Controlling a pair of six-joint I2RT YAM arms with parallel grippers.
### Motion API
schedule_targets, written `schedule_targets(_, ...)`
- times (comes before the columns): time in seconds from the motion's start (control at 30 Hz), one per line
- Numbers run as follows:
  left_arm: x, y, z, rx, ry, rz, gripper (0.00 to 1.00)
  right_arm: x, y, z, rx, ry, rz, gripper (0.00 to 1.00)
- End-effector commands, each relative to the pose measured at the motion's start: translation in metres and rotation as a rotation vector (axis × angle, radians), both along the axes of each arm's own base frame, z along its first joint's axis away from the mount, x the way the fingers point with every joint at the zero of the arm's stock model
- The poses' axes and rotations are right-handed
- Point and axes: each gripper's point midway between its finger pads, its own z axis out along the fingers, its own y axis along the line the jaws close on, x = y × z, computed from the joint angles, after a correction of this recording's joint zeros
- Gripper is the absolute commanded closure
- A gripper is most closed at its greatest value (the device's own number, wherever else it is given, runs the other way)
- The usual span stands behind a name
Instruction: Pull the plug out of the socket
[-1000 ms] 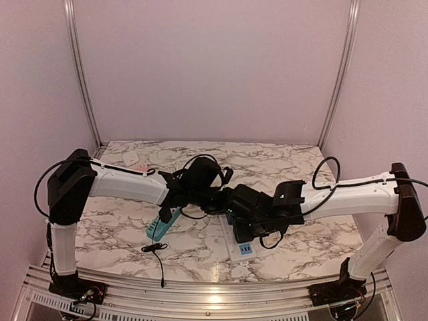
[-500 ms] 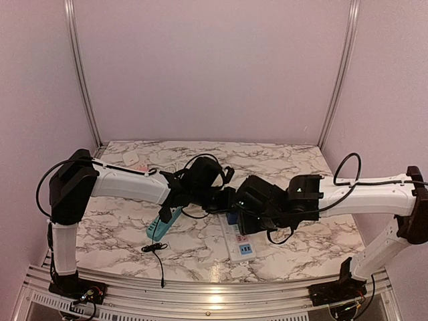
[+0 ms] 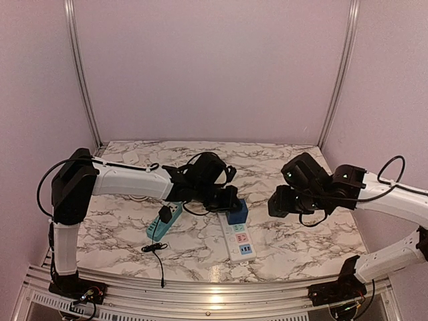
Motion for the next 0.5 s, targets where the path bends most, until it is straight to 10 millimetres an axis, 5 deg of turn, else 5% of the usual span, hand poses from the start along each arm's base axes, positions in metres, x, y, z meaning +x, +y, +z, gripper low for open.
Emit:
schedule_targets(0.0,-0.007,0.038,-0.061,0.252,0.079,0.023,1.0,0.027,-0.007,0.013,0.103,-0.05,-0.014,0.76)
schedule_targets(0.47,0.013,0.014,0.013,0.154,-0.03,0.021,1.0,0.112,-0.061,0.038,0.362,-0.194,-0.114,0.78)
